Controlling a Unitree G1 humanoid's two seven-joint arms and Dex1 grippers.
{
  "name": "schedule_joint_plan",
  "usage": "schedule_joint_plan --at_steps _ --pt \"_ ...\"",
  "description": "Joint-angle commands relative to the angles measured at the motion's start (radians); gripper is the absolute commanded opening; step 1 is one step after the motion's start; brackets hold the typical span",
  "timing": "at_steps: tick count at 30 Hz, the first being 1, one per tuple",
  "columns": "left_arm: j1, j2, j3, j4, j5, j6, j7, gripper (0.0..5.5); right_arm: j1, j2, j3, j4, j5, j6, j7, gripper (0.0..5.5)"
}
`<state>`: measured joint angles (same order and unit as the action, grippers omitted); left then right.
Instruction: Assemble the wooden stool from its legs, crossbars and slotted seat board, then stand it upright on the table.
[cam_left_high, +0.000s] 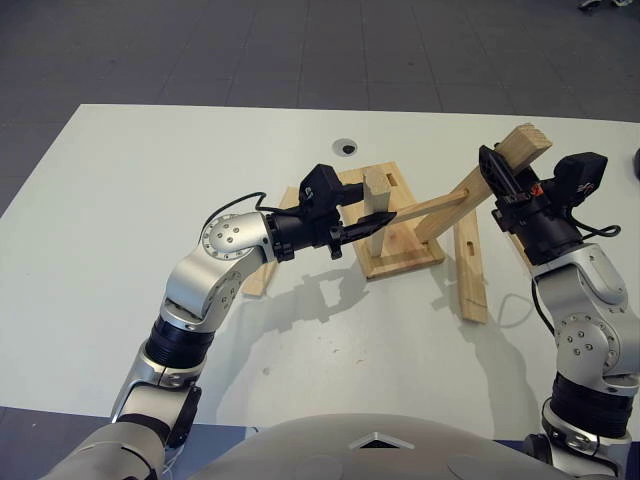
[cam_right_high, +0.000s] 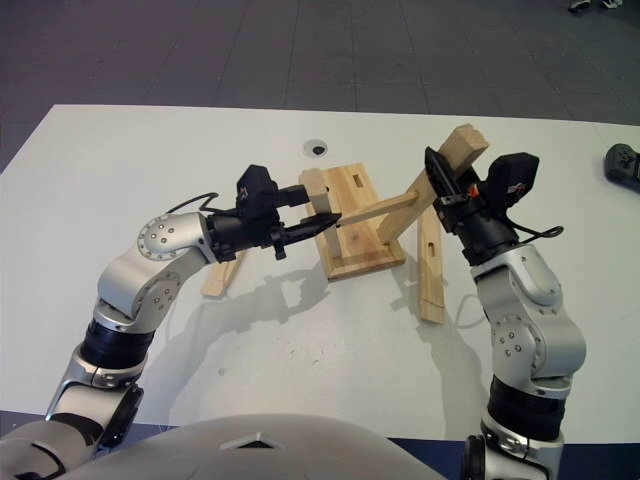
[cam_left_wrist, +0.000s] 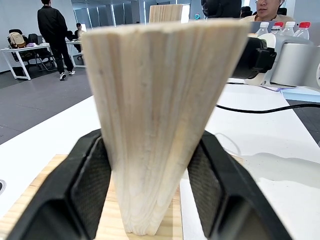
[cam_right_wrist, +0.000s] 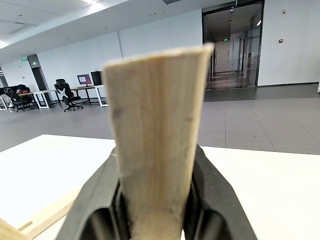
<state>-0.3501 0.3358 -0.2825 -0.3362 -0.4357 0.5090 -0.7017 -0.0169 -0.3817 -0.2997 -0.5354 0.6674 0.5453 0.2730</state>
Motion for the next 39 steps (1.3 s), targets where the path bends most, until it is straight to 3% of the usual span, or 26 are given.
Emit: schedule_joint_plan --at_steps 1,10,16,17,20,24,28,35,39 --pt "0.049 0.018 -0.053 0.056 0.03 0.061 -0.007 2.15 0.055 -0.019 0.13 -0.03 -0.009 0.143 -0.019 1.03" --pt "0.063 0.029 -0.066 0.049 0.034 0.061 -0.012 2.15 0.092 -0.038 0.165 -0.06 0.014 0.275 -0.135 1.03" --pt "0.051 0.006 -0.046 0.062 0.02 0.064 0.008 2.15 0.059 0.0 0.109 -0.07 0.052 0.166 -0.121 1.03" --pt "0.049 -0.005 -0.034 0.065 0.01 0.068 0.018 2.15 0.038 0.021 0.081 -0.066 0.075 0.138 -0.125 1.4" --pt "0.042 -0.069 0.058 0.052 -0.115 0.13 0.052 2.84 -0.088 0.057 -0.034 -0.064 0.12 0.001 -0.141 1.85" --pt "0.012 -0.101 0.174 0.07 -0.249 0.203 0.061 3.61 -0.232 0.016 -0.114 -0.067 0.228 -0.021 -0.151 2.6" --pt "-0.017 -0.099 0.232 0.071 -0.334 0.248 0.047 4.21 -0.237 0.0 -0.128 -0.069 0.313 0.014 -0.186 3.18" --pt "-0.117 -0.073 0.388 0.036 -0.667 0.405 0.046 5.34 -0.183 0.022 -0.095 -0.1 0.353 0.054 -0.303 4.27" --pt "-0.245 -0.121 0.469 0.07 -0.748 0.366 0.206 5.4 -0.188 0.03 -0.088 -0.089 0.371 0.061 -0.363 4.89"
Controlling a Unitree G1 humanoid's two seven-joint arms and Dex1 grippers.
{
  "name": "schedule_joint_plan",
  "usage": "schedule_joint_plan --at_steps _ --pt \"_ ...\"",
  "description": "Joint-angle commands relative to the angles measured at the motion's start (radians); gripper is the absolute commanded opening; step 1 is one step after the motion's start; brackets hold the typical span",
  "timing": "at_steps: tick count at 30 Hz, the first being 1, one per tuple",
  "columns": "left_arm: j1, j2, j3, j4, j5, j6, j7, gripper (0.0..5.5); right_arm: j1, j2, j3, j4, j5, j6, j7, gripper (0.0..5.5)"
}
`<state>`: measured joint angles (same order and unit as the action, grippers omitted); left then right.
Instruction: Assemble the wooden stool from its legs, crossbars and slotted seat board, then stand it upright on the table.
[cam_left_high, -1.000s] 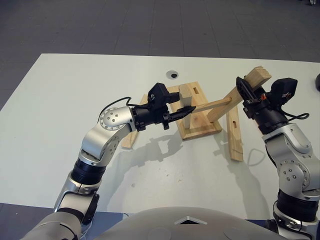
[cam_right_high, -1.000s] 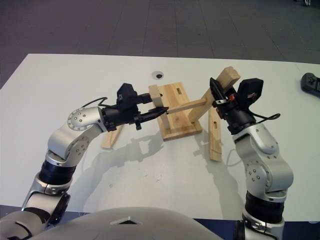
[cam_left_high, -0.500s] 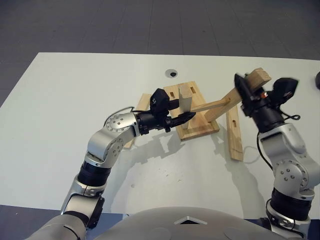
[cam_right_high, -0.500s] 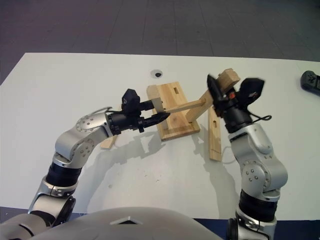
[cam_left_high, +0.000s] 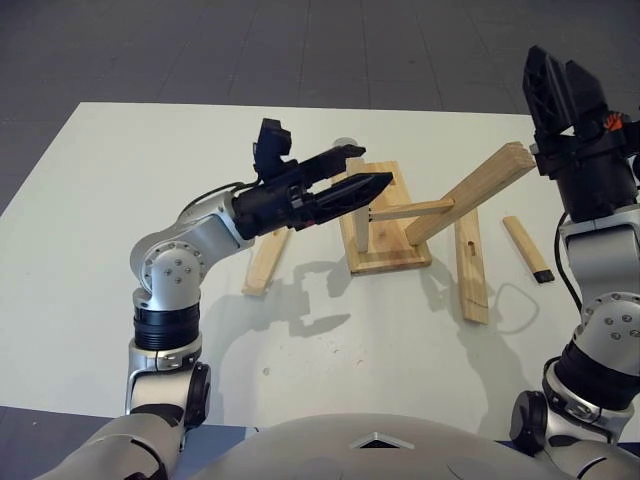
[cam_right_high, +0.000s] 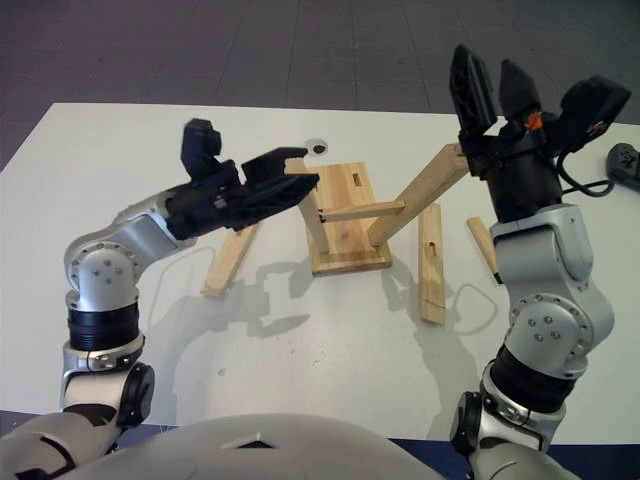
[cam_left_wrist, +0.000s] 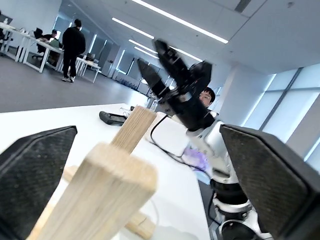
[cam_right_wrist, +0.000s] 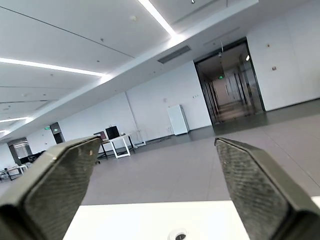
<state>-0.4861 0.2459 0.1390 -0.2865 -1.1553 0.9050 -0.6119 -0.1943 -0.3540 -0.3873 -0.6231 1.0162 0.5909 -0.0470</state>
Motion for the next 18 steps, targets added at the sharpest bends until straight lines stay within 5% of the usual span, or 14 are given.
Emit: schedule_joint_plan --at_steps 1,6,18 --pt "-0.134 -0.039 0.043 0.022 0.002 -0.051 0.152 5.4 -0.031 -0.001 -0.003 0.005 0.031 0.012 -0.052 4.68" --pt "-0.203 -0.053 -0.033 0.026 0.185 -0.15 0.245 5.4 -0.133 -0.034 -0.022 0.017 0.077 0.003 -0.101 4.05" --pt "-0.183 -0.062 -0.199 0.032 0.521 -0.322 0.242 3.55 -0.084 -0.049 0.04 0.095 0.023 0.062 -0.136 2.24"
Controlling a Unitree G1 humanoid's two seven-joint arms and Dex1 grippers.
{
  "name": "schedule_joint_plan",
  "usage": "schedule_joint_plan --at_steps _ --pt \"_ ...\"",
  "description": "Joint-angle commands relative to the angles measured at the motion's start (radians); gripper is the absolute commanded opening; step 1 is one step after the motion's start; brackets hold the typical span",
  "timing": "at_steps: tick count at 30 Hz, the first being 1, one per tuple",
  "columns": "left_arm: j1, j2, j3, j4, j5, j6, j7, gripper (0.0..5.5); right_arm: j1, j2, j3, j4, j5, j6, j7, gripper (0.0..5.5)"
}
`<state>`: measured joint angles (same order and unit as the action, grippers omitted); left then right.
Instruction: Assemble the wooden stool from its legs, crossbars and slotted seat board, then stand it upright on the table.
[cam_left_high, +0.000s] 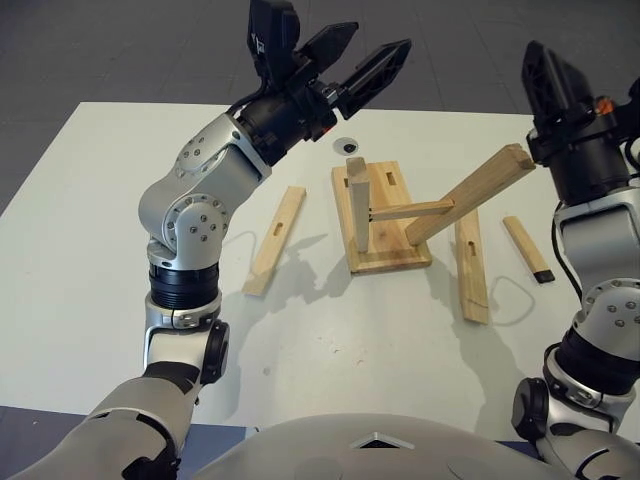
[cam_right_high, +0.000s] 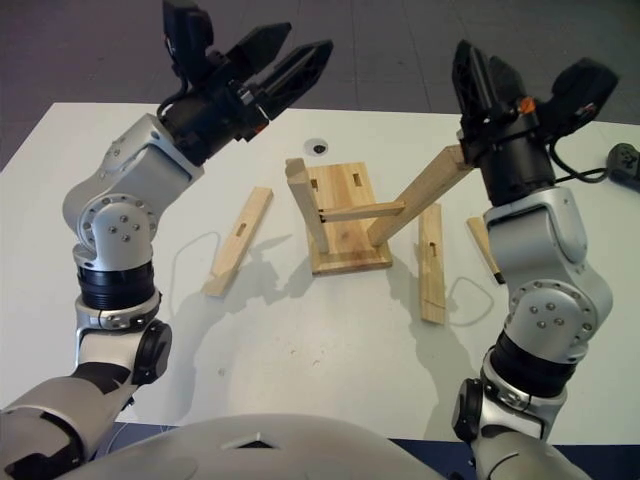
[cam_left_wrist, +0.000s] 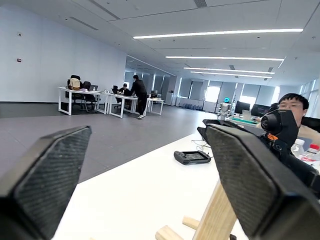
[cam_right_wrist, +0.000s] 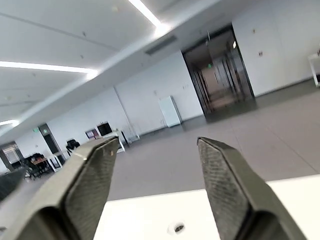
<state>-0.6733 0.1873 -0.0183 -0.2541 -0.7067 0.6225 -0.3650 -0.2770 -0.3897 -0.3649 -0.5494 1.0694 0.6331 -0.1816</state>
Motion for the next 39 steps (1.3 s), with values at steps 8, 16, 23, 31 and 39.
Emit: schedule_joint_plan --at_steps 8,16,23,31,39 --pt "0.043 -0.038 -0.109 -0.018 0.171 -0.096 -0.01 2.07 -0.022 -0.013 0.044 0.007 -0.06 0.019 0.022 0.81" --pt "-0.091 -0.052 0.011 -0.008 0.139 -0.128 0.007 0.59 -0.188 -0.085 -0.027 0.037 -0.052 -0.002 0.015 0.0" --pt "-0.113 -0.043 0.019 -0.017 0.155 -0.134 -0.005 0.03 -0.238 -0.088 -0.039 0.044 -0.031 0.018 -0.013 0.0" --pt "0.268 0.159 -0.268 -0.038 0.307 -0.109 -0.216 0.03 0.331 -0.017 0.089 0.093 -0.208 0.001 0.156 0.0" --pt "0.371 0.094 -0.289 -0.101 0.255 -0.061 -0.129 0.03 0.433 0.037 0.071 -0.007 -0.153 -0.05 0.132 0.0"
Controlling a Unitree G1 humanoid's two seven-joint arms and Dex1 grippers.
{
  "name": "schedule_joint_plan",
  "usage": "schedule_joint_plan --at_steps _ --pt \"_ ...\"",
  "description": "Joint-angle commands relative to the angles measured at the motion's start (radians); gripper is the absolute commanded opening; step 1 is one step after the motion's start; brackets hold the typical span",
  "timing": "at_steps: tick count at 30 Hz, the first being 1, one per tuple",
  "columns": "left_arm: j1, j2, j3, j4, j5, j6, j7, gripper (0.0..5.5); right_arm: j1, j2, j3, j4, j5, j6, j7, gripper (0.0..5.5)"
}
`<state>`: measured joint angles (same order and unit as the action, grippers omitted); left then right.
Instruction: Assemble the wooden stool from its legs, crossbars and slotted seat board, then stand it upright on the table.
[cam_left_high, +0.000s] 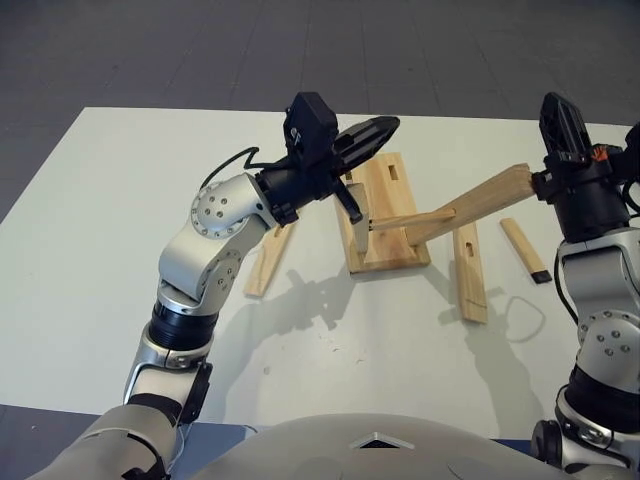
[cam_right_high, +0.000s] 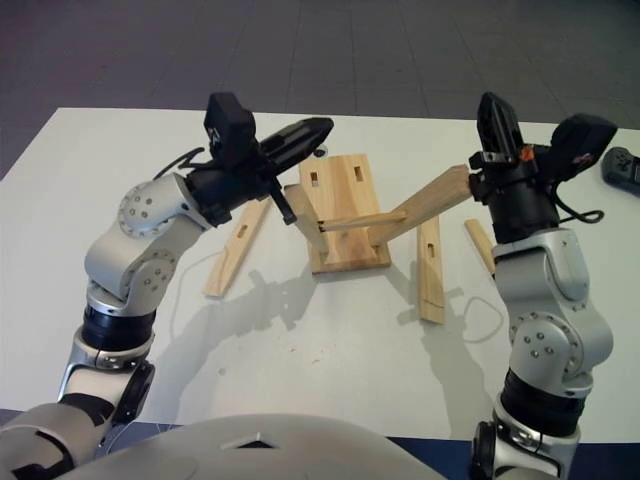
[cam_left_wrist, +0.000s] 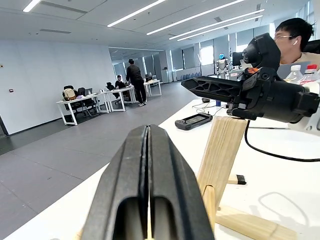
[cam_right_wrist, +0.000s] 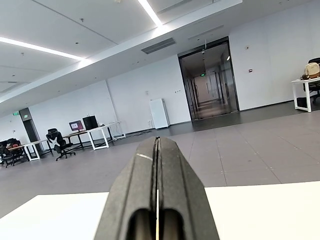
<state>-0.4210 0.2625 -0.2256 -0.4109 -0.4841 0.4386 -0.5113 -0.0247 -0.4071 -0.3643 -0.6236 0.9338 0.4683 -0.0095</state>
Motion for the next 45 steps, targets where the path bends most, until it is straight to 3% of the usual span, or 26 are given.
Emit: schedule_joint_plan --at_steps 1,7,11,16,28,33,37,42,45 --pt "0.123 0.016 -0.088 0.047 0.026 0.13 0.019 0.03 0.193 0.063 0.079 0.055 -0.016 0.111 -0.042 0.0" --pt "0.121 -0.024 -0.08 0.02 -0.026 0.153 0.04 0.03 0.225 0.115 0.112 -0.007 -0.004 0.062 -0.05 0.0" --pt "0.015 -0.128 0.093 0.029 -0.063 0.072 0.154 0.26 0.132 0.148 0.06 -0.057 -0.009 -0.04 -0.06 0.0" --pt "-0.143 -0.187 0.254 0.07 -0.145 0.061 0.239 1.12 -0.039 0.106 0.027 -0.094 0.001 -0.068 -0.091 0.8" --pt "-0.213 -0.104 0.34 0.265 -0.081 0.009 0.224 3.18 0.007 0.122 0.033 -0.053 -0.067 -0.086 -0.06 2.78" --pt "-0.247 -0.035 0.264 0.518 -0.05 -0.026 -0.048 3.93 0.011 0.137 0.039 -0.027 -0.079 -0.091 -0.054 3.51" --pt "-0.404 -0.039 0.224 0.848 0.022 -0.134 -0.226 4.63 0.011 0.144 0.052 -0.011 -0.092 -0.084 -0.047 4.18" --pt "-0.599 -0.087 0.243 1.213 0.133 -0.369 -0.192 5.4 0.024 0.159 0.07 -0.016 -0.094 -0.078 -0.043 4.97" --pt "-0.671 -0.1 0.265 1.353 0.151 -0.437 -0.217 5.4 0.013 0.165 0.082 -0.003 -0.102 -0.075 -0.042 5.38"
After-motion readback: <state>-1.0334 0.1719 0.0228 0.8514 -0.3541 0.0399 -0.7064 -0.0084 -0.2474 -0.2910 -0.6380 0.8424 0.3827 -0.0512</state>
